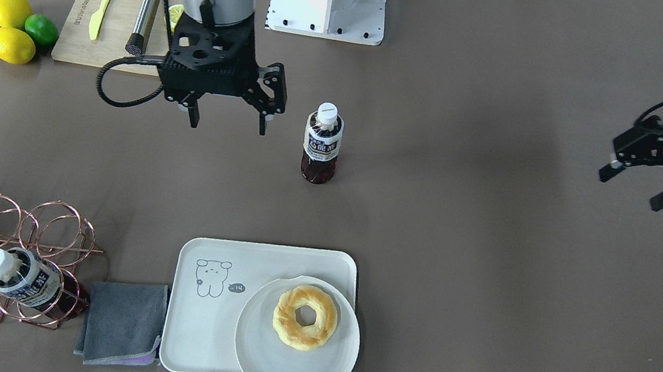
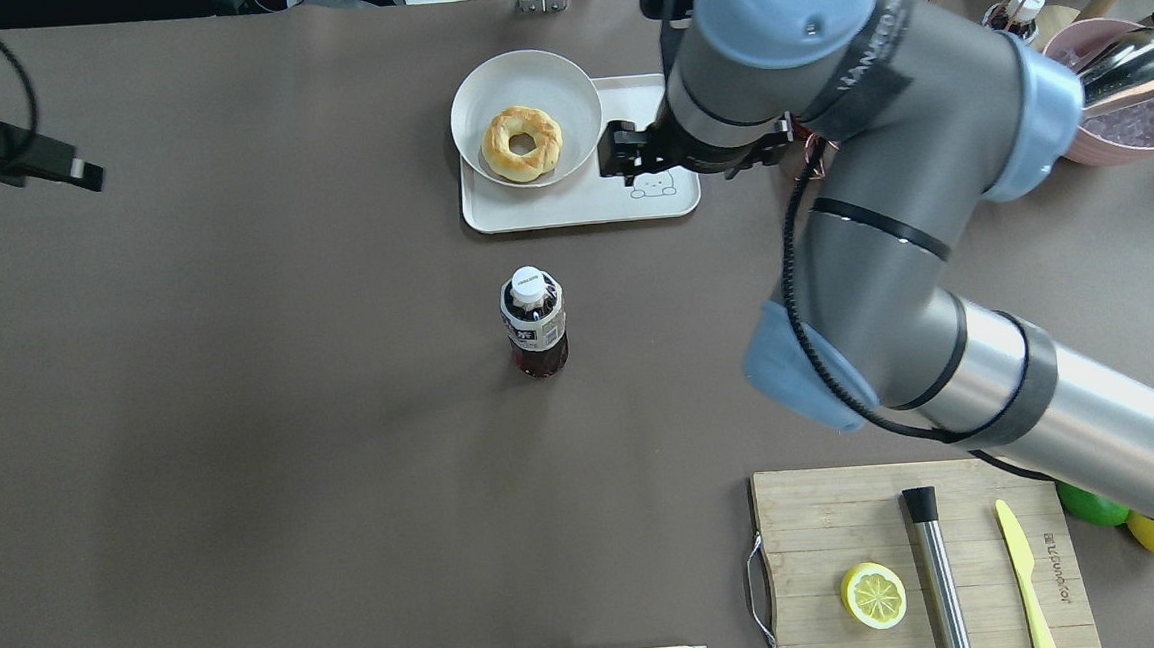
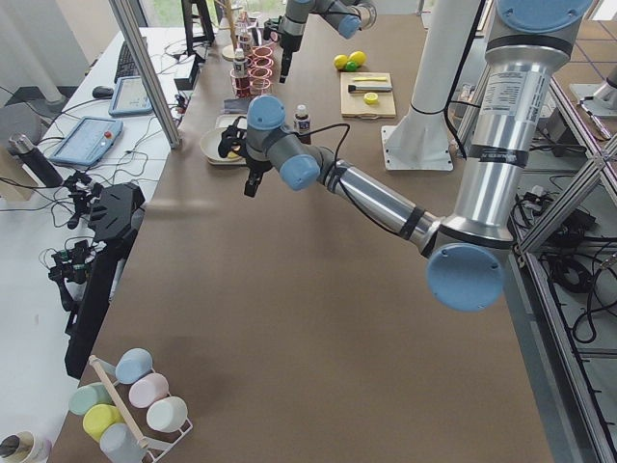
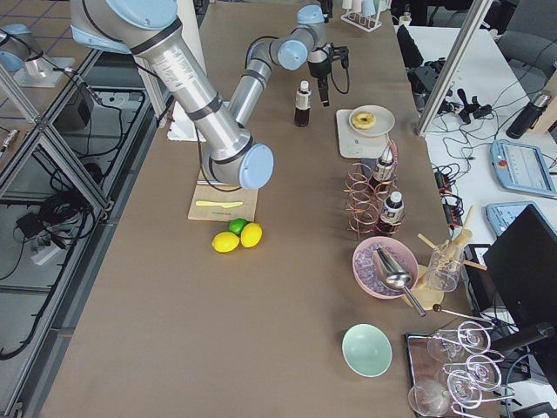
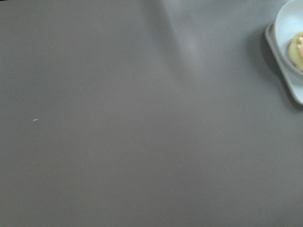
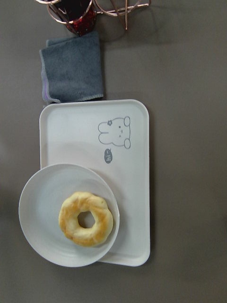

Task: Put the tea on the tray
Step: 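Open the right gripper and withdraw it while the left arm reaches in, then lower the left gripper over the tea bottle and grasp it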

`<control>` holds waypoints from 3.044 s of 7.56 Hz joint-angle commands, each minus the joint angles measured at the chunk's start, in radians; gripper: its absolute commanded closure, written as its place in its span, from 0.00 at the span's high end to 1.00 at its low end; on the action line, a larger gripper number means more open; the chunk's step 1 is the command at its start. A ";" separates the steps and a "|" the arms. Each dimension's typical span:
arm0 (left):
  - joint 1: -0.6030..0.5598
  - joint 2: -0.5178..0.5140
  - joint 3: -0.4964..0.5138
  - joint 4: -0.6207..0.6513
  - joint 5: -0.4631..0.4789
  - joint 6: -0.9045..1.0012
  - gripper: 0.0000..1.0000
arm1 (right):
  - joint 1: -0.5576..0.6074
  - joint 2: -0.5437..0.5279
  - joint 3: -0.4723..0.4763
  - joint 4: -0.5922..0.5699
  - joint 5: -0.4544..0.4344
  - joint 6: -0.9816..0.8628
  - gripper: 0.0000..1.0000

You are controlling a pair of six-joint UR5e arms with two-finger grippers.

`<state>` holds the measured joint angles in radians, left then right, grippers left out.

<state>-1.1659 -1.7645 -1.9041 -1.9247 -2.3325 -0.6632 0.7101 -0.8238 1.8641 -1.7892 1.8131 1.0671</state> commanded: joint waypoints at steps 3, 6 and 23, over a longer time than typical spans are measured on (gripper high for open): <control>0.409 -0.425 -0.021 0.343 0.394 -0.398 1.00 | 0.237 -0.377 0.044 0.290 0.219 -0.281 1.00; 0.616 -0.536 -0.013 0.451 0.643 -0.492 1.00 | 0.360 -0.545 0.037 0.385 0.308 -0.465 1.00; 0.793 -0.579 0.014 0.467 0.990 -0.590 0.81 | 0.420 -0.653 0.032 0.516 0.368 -0.500 1.00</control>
<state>-0.3731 -2.3341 -1.8916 -1.4564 -1.3436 -1.2530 1.1305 -1.4788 1.8966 -1.2732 2.1815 0.5676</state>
